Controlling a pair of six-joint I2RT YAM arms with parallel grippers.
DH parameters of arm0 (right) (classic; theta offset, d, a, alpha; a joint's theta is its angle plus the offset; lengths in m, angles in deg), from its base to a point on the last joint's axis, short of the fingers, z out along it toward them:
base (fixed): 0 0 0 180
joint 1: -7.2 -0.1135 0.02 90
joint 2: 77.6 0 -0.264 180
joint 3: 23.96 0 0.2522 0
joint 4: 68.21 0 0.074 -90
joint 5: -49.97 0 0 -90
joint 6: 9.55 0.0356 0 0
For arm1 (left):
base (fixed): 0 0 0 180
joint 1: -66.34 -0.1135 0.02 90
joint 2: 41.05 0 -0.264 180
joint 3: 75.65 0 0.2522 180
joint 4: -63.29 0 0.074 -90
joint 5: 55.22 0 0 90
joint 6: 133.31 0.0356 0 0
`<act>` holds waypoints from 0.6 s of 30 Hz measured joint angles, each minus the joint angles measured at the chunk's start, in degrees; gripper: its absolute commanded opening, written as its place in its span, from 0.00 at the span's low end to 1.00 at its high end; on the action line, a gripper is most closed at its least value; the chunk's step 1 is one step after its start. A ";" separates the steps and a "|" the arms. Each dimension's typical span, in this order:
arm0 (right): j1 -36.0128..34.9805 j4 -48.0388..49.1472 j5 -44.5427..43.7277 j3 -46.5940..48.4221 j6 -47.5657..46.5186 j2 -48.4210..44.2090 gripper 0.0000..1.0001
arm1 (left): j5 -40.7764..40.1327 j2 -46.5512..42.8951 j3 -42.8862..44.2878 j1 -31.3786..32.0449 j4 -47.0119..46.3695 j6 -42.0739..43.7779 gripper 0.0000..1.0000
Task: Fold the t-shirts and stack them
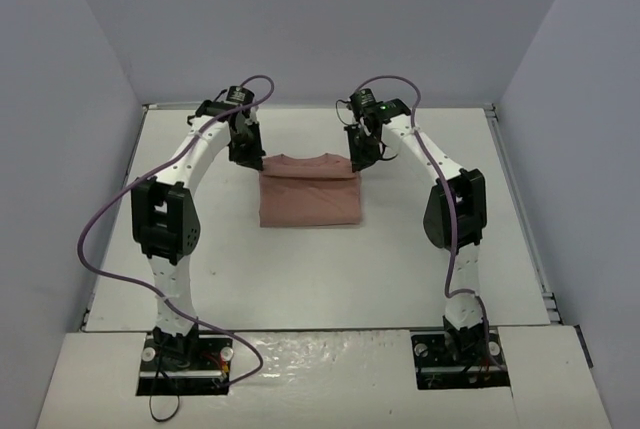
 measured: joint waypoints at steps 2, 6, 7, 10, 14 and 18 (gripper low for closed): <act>0.28 -0.04 0.64 1.44 -0.25 1.45 0.00 | -0.03 0.76 0.50 -0.12 0.09 0.00 0.00; 0.97 -0.20 1.68 4.02 -0.45 4.39 0.05 | -0.04 3.70 2.00 -0.35 -0.10 0.00 0.00; 1.18 -0.27 1.89 4.53 -0.48 5.12 0.06 | -0.04 4.60 2.32 -0.43 -0.12 0.00 0.00; 1.63 -0.17 2.43 6.17 -0.50 7.81 0.11 | -0.11 7.46 3.33 -0.66 -0.18 -0.01 0.01; 2.12 -0.69 2.63 8.90 -0.66 11.64 0.24 | -0.58 11.76 7.45 -0.96 0.51 0.09 0.10; 3.52 -1.10 2.65 14.48 -0.96 15.07 0.37 | -1.59 15.22 13.68 -1.61 0.25 0.57 0.22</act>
